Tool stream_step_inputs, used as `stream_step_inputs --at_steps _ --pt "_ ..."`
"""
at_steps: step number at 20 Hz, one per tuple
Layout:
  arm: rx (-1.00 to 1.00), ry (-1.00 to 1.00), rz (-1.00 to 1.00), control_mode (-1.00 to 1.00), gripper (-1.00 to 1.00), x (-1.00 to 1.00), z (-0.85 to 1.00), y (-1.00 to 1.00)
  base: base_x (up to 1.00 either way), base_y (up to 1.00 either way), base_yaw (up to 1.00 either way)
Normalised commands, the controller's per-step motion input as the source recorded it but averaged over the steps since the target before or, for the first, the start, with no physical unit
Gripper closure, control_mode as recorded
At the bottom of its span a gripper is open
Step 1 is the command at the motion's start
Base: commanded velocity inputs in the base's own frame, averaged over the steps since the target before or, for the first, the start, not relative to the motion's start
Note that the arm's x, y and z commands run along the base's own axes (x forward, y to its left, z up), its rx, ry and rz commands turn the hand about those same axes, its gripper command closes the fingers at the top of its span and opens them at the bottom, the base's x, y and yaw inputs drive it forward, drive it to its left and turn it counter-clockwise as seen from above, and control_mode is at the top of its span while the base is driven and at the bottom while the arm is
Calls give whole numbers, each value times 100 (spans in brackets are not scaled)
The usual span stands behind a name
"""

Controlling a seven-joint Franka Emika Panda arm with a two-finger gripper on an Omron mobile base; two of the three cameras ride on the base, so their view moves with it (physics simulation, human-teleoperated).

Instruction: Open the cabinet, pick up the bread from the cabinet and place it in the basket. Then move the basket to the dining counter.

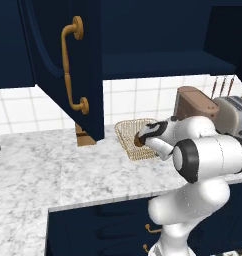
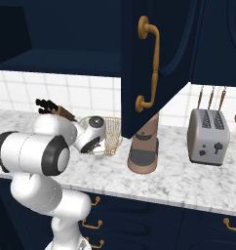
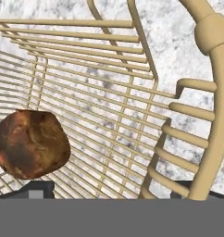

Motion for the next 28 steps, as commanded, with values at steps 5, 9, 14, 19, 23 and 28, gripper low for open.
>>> stream_step_inputs --at_steps 5,9,14,19,23,28 --pt "0 3 0 -100 100 16 -72 29 0 0 0" --pt "-5 23 0 -100 100 0 -100 9 0 0 0" --pt "-3 6 0 -100 100 -23 -84 14 0 0 0" --pt "0 -15 0 -100 100 -85 -47 5 0 0 0" --pt "0 -25 0 -100 100 -100 -17 15 0 0 0" --pt "0 -3 -1 -100 100 -100 56 9 0 0 0"
